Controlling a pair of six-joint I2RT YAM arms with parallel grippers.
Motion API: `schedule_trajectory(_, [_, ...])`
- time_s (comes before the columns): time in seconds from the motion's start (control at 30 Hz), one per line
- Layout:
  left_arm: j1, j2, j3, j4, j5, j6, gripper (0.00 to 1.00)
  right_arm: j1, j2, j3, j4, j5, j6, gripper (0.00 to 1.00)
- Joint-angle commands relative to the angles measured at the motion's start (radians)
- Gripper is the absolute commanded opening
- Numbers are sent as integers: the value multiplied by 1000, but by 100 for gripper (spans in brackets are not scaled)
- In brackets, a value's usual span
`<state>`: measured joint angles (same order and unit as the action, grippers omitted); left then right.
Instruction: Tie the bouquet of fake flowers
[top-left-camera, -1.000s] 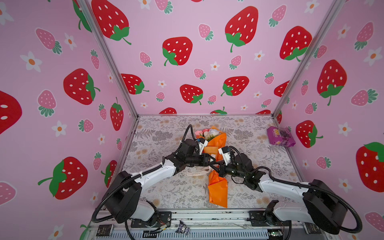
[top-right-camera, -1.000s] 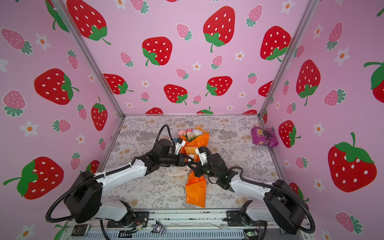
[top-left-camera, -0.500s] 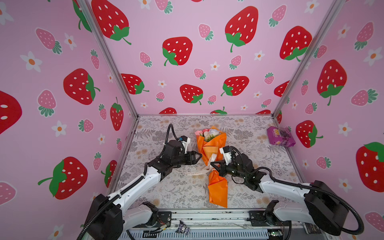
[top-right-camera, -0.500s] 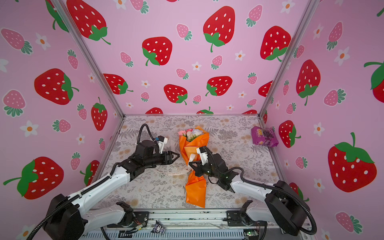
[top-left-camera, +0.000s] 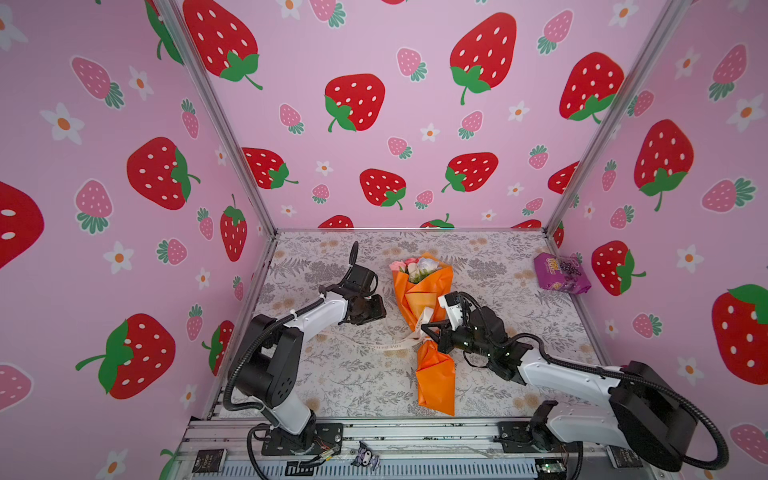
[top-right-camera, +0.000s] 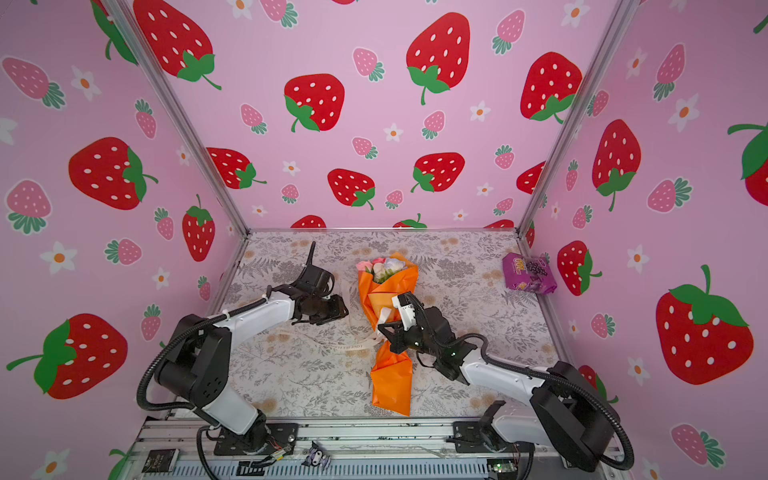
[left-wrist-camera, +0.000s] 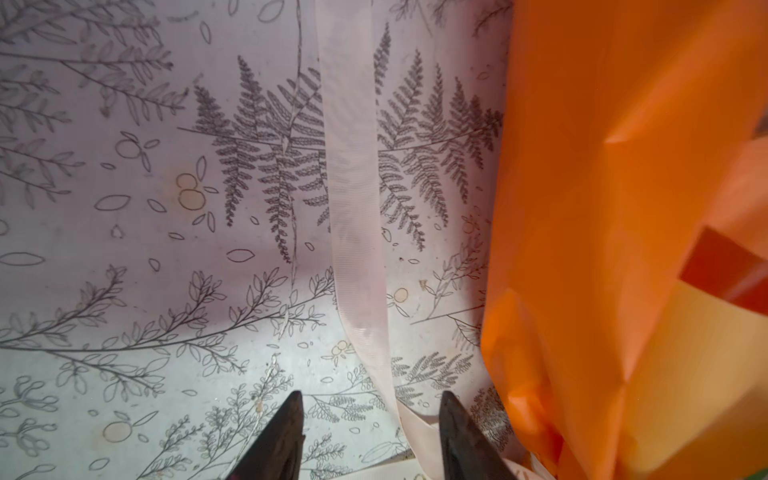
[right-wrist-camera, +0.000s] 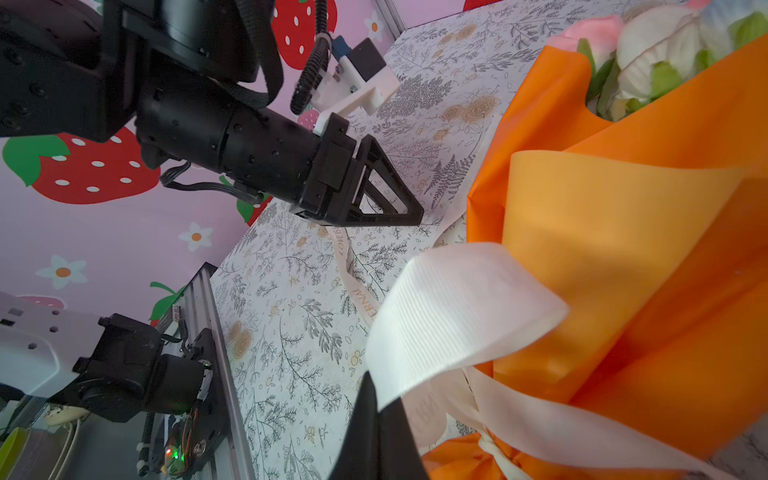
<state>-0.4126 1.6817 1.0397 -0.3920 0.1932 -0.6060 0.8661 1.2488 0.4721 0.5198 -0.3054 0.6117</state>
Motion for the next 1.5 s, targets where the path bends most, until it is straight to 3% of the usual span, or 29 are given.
schedule_trajectory(0.0, [-15,52,59,-50,-11,-1,55,5,-3,31,-6,12,-11,0])
schedule_trajectory(0.17, [-35,127,105,-46,-11,-4,54,4,8,36,-4,7,-11,0])
schedule_trajectory(0.27, [-37,152,113,-50,-26,-12,49,4,14,41,-4,4,-12,0])
schedule_trajectory(0.37, [-39,154,101,-49,-40,-15,37,3,14,42,-7,6,-14,0])
schedule_trajectory(0.5, [-38,131,81,-53,-34,-5,13,3,12,43,-23,30,-11,0])
schedule_trajectory(0.6, [-40,62,68,-79,-36,0,0,3,10,53,-55,62,6,0])
schedule_trajectory(0.83, [-63,-257,-58,-118,-50,-22,0,1,8,78,-96,120,53,0])
schedule_trajectory(0.97, [-160,-436,-94,-178,-129,-29,0,1,11,101,-101,120,69,0])
schedule_trajectory(1.2, [-467,-656,-140,-58,-315,-5,0,-8,37,146,-156,96,77,0])
schedule_trajectory(1.33, [-606,-676,-187,108,-328,57,1,-27,47,145,-138,26,93,0])
schedule_trajectory(1.47, [-669,-591,-175,187,-236,150,5,-55,50,143,-119,-34,90,0])
